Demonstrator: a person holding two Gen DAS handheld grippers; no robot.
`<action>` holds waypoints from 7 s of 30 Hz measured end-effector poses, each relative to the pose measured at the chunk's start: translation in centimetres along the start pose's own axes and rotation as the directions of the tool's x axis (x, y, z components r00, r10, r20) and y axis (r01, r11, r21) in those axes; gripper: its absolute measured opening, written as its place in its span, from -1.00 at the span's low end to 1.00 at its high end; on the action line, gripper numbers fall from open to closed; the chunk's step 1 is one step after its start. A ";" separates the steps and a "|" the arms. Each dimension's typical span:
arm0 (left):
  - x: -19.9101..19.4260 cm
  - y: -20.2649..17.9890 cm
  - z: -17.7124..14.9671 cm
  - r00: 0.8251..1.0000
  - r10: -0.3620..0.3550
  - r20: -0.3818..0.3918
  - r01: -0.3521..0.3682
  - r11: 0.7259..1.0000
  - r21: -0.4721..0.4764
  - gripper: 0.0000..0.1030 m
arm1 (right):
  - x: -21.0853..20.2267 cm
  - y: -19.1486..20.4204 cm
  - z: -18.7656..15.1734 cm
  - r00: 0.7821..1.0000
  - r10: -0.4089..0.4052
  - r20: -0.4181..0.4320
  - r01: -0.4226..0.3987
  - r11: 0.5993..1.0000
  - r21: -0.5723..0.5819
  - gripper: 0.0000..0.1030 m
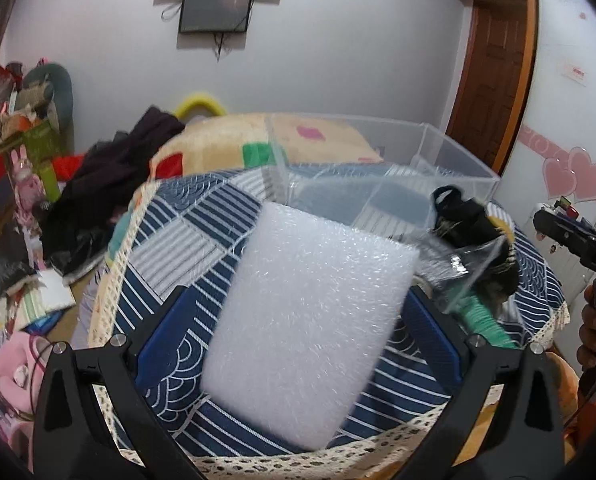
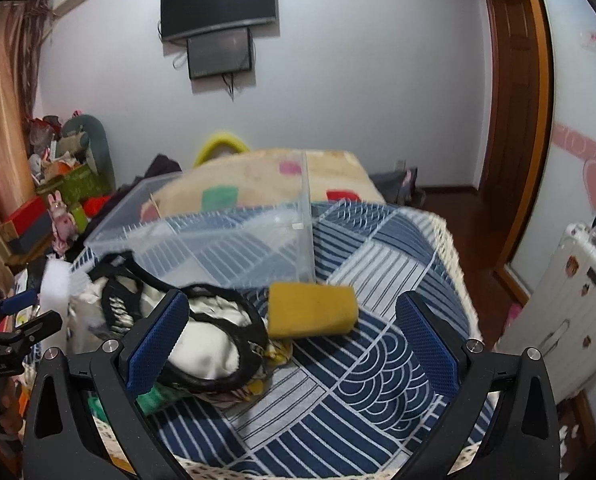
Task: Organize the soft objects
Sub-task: 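Grasp the white foam block with the left tool while the right tool grasps the yellow sponge, then lower the foam block and sponge into the clear box and open both tools, then grasp the white drawstring pouch with the left tool while the right tool grasps the black chain bag, then lower the pouch and black bag into the clear box and open both tools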
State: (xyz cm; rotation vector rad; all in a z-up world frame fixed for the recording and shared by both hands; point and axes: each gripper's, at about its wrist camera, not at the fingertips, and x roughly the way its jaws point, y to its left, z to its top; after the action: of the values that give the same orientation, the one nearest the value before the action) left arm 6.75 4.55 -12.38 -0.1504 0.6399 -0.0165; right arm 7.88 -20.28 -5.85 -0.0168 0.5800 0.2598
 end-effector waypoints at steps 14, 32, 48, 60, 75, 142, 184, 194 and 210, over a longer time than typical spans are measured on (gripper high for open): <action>1.4 -0.3 -0.8 1.000 -0.004 -0.002 0.004 0.999 0.037 0.75 | 3.0 -1.7 -0.8 0.995 0.015 -0.101 -0.009 0.998 0.067 0.63; -4.5 -0.5 4.0 0.987 0.016 0.159 -0.023 0.999 0.040 0.75 | -1.9 -0.7 2.7 0.998 0.041 0.050 -0.042 0.999 0.016 0.13; -1.0 -2.7 11.9 0.981 -0.009 0.195 -0.006 0.997 0.074 0.75 | 0.0 2.6 7.5 0.981 0.119 0.151 -0.108 0.991 -0.081 0.13; 7.7 -3.8 14.5 1.000 -0.016 0.001 0.016 0.996 0.089 0.75 | 6.6 2.8 7.8 0.991 0.130 -0.002 -0.130 0.987 -0.092 0.13; 12.7 -4.9 13.8 0.988 0.010 -0.155 0.010 0.992 0.126 0.75 | 9.2 3.8 6.6 0.984 0.121 -0.131 -0.141 0.977 -0.162 0.19; 5.8 1.4 0.3 0.979 -0.049 -0.199 0.049 0.999 -0.007 0.06 | 2.6 3.8 -2.4 0.955 0.251 -0.159 -0.263 0.963 -0.059 -0.57; -0.6 -1.8 10.6 0.992 -0.065 0.110 0.060 0.997 0.052 -0.80 | -1.8 4.1 7.1 0.954 0.175 0.242 -0.151 0.982 -0.114 -0.78; 6.8 -3.5 10.8 0.999 -0.039 -0.016 0.041 0.995 0.091 -0.80 | 3.4 3.8 6.6 0.984 0.101 0.149 -0.086 0.990 -0.109 -0.77; 10.3 -3.5 9.6 0.995 -0.017 -0.101 0.026 0.996 0.084 -0.27 | 8.1 3.9 6.2 0.998 0.035 -0.047 -0.043 0.985 -0.164 -0.64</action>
State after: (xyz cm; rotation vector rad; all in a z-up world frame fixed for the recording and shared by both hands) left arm 20.84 1.77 -10.37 -0.0741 0.7369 -0.0723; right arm 16.75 -14.01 -4.88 -0.1721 0.6017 0.3459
